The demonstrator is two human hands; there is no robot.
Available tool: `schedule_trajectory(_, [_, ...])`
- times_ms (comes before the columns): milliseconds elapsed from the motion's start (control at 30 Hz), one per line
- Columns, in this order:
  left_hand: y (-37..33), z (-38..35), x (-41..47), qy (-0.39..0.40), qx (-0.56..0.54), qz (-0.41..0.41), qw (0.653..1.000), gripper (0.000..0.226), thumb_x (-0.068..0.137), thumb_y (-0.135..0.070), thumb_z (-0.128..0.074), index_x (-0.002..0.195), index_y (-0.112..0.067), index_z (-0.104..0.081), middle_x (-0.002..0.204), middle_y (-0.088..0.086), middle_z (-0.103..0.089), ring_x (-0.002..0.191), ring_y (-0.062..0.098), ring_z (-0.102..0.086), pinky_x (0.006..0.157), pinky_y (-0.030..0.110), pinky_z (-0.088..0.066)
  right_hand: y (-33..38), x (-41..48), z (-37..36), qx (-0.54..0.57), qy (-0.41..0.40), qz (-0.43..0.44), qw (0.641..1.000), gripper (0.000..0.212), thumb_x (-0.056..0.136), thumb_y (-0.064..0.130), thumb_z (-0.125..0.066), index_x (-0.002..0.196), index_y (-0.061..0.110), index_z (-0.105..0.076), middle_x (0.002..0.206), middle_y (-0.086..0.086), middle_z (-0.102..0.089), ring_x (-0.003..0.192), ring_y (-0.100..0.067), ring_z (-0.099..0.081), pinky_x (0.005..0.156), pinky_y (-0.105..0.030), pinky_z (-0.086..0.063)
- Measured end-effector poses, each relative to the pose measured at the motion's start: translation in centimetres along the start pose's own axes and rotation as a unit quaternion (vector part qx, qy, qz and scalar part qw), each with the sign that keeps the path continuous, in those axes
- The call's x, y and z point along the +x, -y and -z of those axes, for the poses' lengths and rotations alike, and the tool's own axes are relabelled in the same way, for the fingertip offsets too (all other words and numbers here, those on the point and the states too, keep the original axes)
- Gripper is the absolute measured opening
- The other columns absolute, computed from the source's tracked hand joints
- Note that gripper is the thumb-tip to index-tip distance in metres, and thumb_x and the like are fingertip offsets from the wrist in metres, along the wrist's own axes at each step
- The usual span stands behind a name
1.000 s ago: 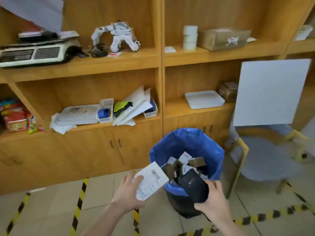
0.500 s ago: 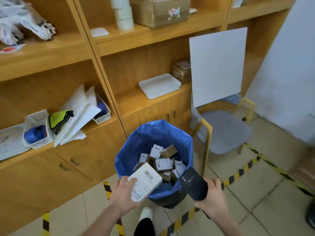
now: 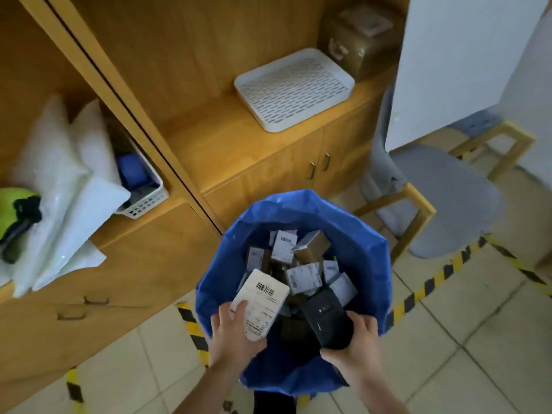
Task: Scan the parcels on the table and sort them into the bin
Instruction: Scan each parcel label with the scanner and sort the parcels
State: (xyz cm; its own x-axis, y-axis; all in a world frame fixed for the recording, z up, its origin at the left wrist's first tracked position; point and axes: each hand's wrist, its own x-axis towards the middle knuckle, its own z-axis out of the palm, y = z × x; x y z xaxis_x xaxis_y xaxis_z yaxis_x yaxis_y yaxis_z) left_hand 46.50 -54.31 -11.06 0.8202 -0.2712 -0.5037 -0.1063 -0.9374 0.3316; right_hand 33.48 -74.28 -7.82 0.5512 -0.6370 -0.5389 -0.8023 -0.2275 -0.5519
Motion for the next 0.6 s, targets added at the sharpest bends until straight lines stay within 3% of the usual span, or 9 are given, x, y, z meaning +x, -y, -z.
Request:
schedule_trajectory(200, [0.6,-6.1,9.5,0.005,-0.034,0.048,0.998,0.089,0.066,-0.051,-0.073,0.141,-0.032,-0.028,0.136,-0.007,-0.020,0.124,0.019,-0.022,0.074,0.031,-0.047,-0.4,7.8,-7.0,0.010,0.023,-0.081,0.996,0.076,0.055,0.027,-0.082,0.123,0.025,-0.049,0.111,0.010,-0.032,0.080,-0.002,-0.041,0.090,-0.036,-0.047])
schedule_trajectory(367, [1.6,-11.2,16.2,0.020,-0.041,0.060,0.997,0.088,0.064,-0.051,-0.073,0.139,-0.036,-0.029,0.135,-0.007,-0.021,0.122,0.018,-0.024,0.072,0.033,-0.047,-2.6,13.1,-11.9,0.029,-0.011,-0.099,0.995,0.076,0.054,0.023,-0.086,0.122,0.022,-0.051,0.112,0.007,-0.034,0.080,0.000,-0.045,0.071,-0.027,-0.043])
schedule_trajectory(500, [2.2,-14.4,19.4,0.013,-0.057,0.075,0.995,0.090,0.070,-0.051,-0.074,0.143,-0.032,-0.025,0.141,0.002,-0.020,0.124,0.025,-0.026,0.080,0.041,-0.051,-4.4,16.2,-14.3,0.032,-0.022,-0.104,0.994,0.075,0.053,0.022,-0.086,0.120,0.022,-0.053,0.113,0.006,-0.036,0.083,-0.005,-0.050,0.073,-0.032,-0.048])
schedule_trajectory(600, [2.4,-15.3,20.2,0.068,-0.063,0.069,0.993,0.096,0.073,-0.054,-0.073,0.147,-0.038,-0.015,0.144,0.004,-0.014,0.128,0.029,-0.026,0.086,0.043,-0.047,-5.1,16.8,-14.7,0.030,-0.017,-0.109,0.993,0.076,0.052,0.021,-0.085,0.121,0.025,-0.052,0.114,0.007,-0.036,0.084,-0.005,-0.051,0.074,-0.032,-0.050])
